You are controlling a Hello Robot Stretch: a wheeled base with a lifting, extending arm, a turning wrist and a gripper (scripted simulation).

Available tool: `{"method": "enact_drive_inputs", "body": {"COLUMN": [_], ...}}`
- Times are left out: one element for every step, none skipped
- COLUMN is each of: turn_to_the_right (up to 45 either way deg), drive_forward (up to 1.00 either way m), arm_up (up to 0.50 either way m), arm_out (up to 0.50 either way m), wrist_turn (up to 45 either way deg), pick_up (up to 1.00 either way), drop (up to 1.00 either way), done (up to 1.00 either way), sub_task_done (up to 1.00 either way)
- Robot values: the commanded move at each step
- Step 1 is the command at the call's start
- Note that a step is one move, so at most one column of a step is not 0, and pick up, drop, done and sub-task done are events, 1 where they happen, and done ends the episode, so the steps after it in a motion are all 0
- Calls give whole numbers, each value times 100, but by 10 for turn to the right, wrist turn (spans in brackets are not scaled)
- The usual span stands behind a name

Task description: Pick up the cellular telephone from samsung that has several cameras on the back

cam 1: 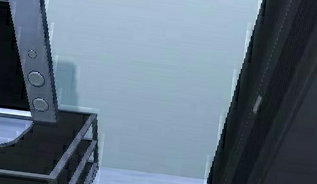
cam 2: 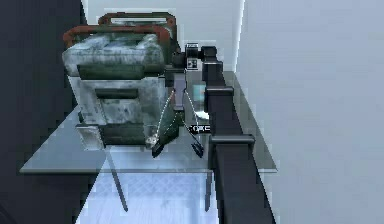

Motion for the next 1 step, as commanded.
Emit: {"method": "enact_drive_inputs", "body": {"turn_to_the_right": [0], "drive_forward": [0], "arm_up": [0], "arm_out": [0], "wrist_turn": [450], "pick_up": [0], "drop": [0], "done": [0], "sub_task_done": [0]}}
